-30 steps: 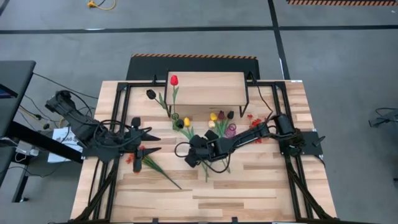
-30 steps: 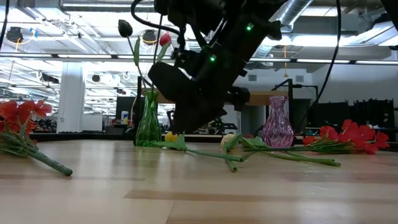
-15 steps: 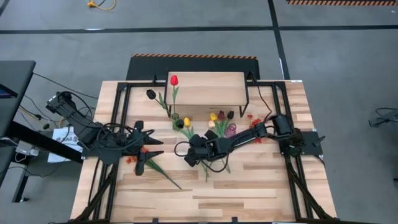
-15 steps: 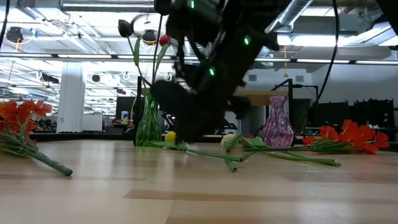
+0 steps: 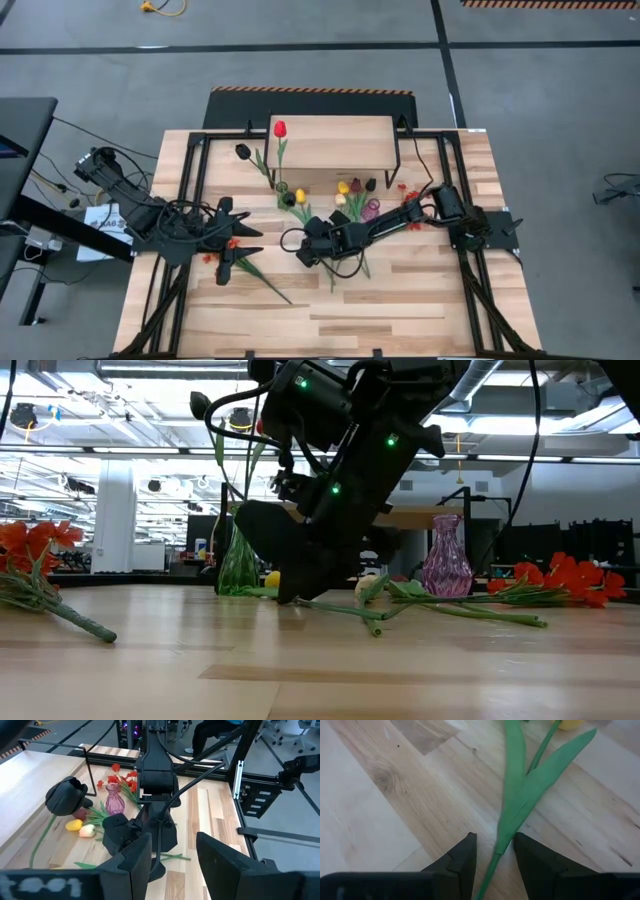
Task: Pick and place flowers into a vace then onto a shelf
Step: Put the left yellow tulip into the green vase
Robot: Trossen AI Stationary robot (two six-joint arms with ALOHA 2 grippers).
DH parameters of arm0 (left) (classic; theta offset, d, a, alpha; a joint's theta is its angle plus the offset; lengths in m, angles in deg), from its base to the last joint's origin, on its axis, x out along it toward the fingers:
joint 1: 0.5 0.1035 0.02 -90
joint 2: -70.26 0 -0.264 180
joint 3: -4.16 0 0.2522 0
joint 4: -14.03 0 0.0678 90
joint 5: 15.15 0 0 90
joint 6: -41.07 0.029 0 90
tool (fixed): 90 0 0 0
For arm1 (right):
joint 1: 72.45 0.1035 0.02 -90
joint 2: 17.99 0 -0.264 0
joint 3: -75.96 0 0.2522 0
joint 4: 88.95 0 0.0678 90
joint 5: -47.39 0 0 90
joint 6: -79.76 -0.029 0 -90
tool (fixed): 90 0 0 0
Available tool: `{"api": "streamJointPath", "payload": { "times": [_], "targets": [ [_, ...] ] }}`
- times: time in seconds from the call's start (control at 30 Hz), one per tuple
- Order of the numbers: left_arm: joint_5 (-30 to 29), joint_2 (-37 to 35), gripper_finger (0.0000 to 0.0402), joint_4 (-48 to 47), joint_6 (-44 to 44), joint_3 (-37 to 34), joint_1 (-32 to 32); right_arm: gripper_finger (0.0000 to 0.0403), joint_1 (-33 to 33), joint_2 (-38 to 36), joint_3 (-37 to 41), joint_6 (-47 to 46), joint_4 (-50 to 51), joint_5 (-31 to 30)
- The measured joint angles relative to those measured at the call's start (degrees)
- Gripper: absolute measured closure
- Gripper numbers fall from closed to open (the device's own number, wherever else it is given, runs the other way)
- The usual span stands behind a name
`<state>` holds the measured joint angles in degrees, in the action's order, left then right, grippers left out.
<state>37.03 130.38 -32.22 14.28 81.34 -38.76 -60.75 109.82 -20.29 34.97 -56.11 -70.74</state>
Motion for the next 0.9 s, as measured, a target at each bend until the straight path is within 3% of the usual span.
{"api": "streamJointPath", "payload": {
  "times": [0.9],
  "targets": [
    [2.9,0.0,0.0257,0.0,-1.5,0.0,0.0,0.0276,0.4,0.1,0.1,-1.7,-2.2,-0.3]
  ]
}}
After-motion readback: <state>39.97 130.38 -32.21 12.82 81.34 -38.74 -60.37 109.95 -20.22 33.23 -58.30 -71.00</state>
